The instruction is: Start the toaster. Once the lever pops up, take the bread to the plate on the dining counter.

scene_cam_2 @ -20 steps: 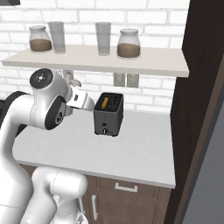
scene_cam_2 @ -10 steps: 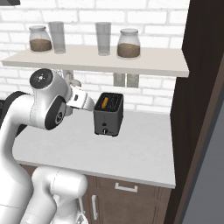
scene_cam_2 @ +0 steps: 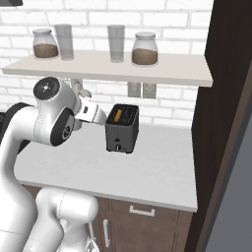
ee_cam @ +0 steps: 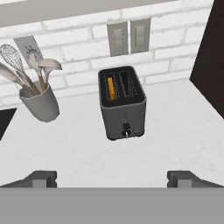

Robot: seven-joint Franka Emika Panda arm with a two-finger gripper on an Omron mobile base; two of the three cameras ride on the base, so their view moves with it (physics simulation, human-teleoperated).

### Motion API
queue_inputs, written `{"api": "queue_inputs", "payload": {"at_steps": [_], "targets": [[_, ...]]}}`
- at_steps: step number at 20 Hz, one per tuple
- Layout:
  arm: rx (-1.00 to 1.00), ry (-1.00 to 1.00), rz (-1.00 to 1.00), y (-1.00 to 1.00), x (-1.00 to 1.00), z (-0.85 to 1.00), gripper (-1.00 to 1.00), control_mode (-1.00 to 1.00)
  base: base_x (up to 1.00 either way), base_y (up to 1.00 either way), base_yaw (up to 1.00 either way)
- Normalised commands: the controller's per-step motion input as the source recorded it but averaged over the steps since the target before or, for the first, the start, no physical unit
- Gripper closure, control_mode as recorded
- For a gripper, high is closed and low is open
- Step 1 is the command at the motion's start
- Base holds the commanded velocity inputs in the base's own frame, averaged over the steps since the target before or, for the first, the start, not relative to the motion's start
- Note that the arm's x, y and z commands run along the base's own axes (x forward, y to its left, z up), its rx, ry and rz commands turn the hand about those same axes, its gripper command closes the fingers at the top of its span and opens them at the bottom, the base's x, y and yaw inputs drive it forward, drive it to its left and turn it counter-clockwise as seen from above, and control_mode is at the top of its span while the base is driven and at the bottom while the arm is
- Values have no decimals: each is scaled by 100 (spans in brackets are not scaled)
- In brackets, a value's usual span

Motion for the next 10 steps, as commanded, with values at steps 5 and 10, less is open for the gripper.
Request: {"api": "queue_inputs", "payload": {"at_steps": [5, 10], "targets": [[0, 0, 0, 0, 0, 0, -100, -100, 0, 0, 0], [0, 0, 0, 0, 0, 0, -100, -100, 0, 0, 0]]}}
